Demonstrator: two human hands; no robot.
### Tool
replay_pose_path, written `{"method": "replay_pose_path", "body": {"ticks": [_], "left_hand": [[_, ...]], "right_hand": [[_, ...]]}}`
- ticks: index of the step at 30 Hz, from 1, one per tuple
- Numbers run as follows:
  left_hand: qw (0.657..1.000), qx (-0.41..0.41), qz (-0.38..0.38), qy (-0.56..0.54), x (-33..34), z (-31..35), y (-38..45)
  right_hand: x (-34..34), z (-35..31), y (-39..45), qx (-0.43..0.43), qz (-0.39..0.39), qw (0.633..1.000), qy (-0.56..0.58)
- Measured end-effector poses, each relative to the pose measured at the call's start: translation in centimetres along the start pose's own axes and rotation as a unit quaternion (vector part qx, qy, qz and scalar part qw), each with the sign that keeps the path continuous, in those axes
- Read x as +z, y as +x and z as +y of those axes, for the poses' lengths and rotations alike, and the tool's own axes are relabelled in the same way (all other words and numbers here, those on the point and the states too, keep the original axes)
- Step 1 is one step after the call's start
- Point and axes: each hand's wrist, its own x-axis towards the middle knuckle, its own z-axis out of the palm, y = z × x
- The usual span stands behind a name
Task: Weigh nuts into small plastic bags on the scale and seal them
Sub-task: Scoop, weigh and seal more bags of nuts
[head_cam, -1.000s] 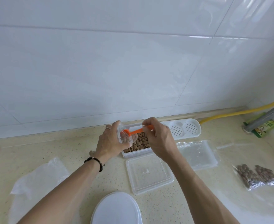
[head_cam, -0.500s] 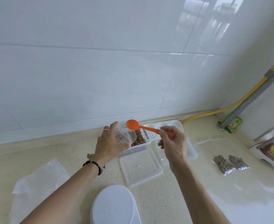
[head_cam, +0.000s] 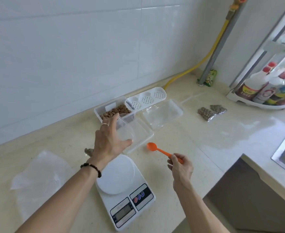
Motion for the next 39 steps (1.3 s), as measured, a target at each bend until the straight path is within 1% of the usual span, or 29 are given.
{"method": "replay_pose_path", "body": {"ticks": [3,6,9,11,13,16,18,20,23,25,28,30,33,34,36,37,39], "left_hand": [[1.0,0.02,-0.001,0.014,-0.2,0.5,-0.9],[0.999,0.035,-0.007,0.022,-0.4,0.9,-1.6],[0.999,0.041,-0.009,0.024,-0.7,1.3,-2.2],[0.999,0.045,-0.008,0.014,-0.9,1.6,-2.4],[0.999,0.048,-0.008,0.004,-1.2,2.1,-2.7],[0.998,0.051,-0.002,-0.022,-1.5,2.8,-3.1],[0.997,0.057,0.004,-0.045,-1.7,3.2,-3.4],[0.996,0.059,0.001,-0.065,-2.0,3.7,-3.7],[0.993,0.053,-0.003,-0.109,-2.8,4.3,-4.3],[0.991,0.051,-0.011,-0.123,-3.3,4.1,-4.3],[0.982,0.049,-0.035,-0.177,-3.8,2.9,-4.2],[0.973,0.036,-0.058,-0.219,-4.1,1.8,-4.2],[0.955,-0.03,-0.127,-0.268,-4.7,0.4,-4.3],[0.951,-0.048,-0.145,-0.269,-4.7,-0.1,-4.3],[0.962,-0.055,-0.147,-0.222,-4.5,-1.6,-4.1],[0.967,-0.055,-0.147,-0.2,-4.3,-2.1,-4.0],[0.968,-0.069,-0.151,-0.187,-3.7,-3.1,-4.0]], "right_hand": [[-0.9,2.8,0.5,0.016,0.016,0.998,-0.063],[-1.4,3.6,0.4,0.011,0.013,0.991,-0.132],[-1.6,3.2,0.2,0.005,-0.016,0.98,-0.196],[-1.4,2.1,0.0,0.003,-0.022,0.97,-0.244],[-0.9,0.1,-0.6,-0.006,-0.04,0.966,-0.256],[0.7,-4.8,-2.8,-0.088,-0.142,0.965,-0.202],[2.3,-8.3,-5.0,-0.145,-0.228,0.947,-0.175],[4.0,-10.8,-6.7,-0.195,-0.285,0.919,-0.192],[5.8,-12.5,-7.8,-0.26,-0.288,0.89,-0.239],[6.3,-12.9,-8.0,-0.28,-0.287,0.878,-0.261],[6.3,-13.3,-8.2,-0.278,-0.314,0.875,-0.242],[6.3,-13.5,-8.2,-0.266,-0.348,0.876,-0.202],[6.1,-13.7,-7.9,-0.229,-0.385,0.882,-0.144],[5.9,-13.7,-7.7,-0.208,-0.389,0.887,-0.132],[5.6,-13.3,-7.1,-0.165,-0.39,0.896,-0.13],[5.5,-12.8,-6.8,-0.154,-0.387,0.897,-0.146],[5.5,-11.2,-6.0,-0.17,-0.371,0.886,-0.218]]}}
